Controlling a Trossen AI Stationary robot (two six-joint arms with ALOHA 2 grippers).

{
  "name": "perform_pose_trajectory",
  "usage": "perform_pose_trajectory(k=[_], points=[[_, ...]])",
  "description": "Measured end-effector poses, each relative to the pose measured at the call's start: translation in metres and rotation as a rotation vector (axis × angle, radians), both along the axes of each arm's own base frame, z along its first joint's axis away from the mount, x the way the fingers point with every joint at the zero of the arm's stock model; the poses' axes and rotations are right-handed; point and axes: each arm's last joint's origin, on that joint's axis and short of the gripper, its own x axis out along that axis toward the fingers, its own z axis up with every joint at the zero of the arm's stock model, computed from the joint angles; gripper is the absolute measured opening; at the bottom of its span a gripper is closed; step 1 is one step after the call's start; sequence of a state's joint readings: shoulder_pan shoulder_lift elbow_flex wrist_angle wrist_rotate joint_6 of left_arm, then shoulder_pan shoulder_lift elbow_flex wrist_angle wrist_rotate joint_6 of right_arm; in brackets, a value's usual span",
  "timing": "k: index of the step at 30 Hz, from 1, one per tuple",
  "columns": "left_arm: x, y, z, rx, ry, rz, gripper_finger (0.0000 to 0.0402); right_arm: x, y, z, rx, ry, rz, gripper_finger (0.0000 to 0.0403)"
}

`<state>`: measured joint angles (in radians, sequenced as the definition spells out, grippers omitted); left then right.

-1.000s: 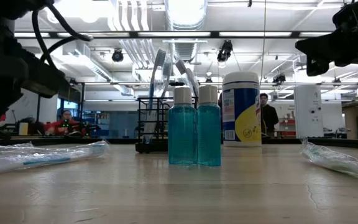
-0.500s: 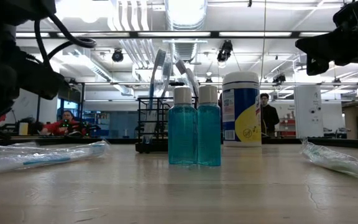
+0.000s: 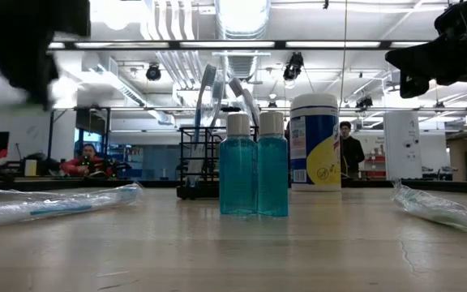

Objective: Pick & Place toothbrushing station
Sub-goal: Put the green toothbrush into the black wire organizer

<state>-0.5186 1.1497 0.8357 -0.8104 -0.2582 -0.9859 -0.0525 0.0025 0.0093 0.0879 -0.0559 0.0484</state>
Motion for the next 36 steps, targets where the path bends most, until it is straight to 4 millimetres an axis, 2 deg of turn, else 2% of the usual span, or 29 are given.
perform_pose_trajectory(k=[4, 7, 9, 14, 19, 22, 27, 32, 36], points=[[-0.016, 0.012, 0.042, 0.152, -0.281, -0.195, 0.0022, 0.000, 0.000, 0.000, -0.001, 0.000, 0.000, 0.0008], [-0.023, 0.017, 0.065, 0.306, -0.477, -0.389, 0.0022, 0.000, 0.000, 0.000, -0.003, 0.000, 0.000, 0.0008], [-0.023, 0.022, 0.078, 0.432, -0.582, -0.443, 0.0022, 0.000, 0.000, 0.000, -0.003, 0.000, -0.001, 0.0008], [-0.027, 0.044, 0.098, 0.669, -0.695, -0.497, 0.0022, 0.000, 0.000, 0.000, 0.001, -0.001, 0.000, 0.0008], [-0.043, 0.068, 0.109, 0.709, -0.907, -0.583, 0.0022, 0.000, 0.000, 0.001, 0.001, -0.006, 0.000, 0.0008], [-0.052, 0.083, 0.101, 0.695, -1.026, -0.595, 0.0022, 0.000, 0.000, 0.001, -0.001, -0.007, -0.001, 0.0008], [-0.054, 0.102, 0.059, 0.631, -1.116, -0.475, 0.0022, 0.000, 0.000, 0.001, 0.001, -0.007, -0.001, 0.0008], [-0.059, 0.105, 0.017, 0.630, -1.187, -0.378, 0.0022, 0.000, 0.000, 0.001, 0.010, -0.006, 0.000, 0.0008], [-0.067, 0.107, -0.009, 0.611, -1.159, -0.249, 0.0022, 0.000, 0.000, 0.000, 0.024, -0.001, 0.001, 0.0008]])
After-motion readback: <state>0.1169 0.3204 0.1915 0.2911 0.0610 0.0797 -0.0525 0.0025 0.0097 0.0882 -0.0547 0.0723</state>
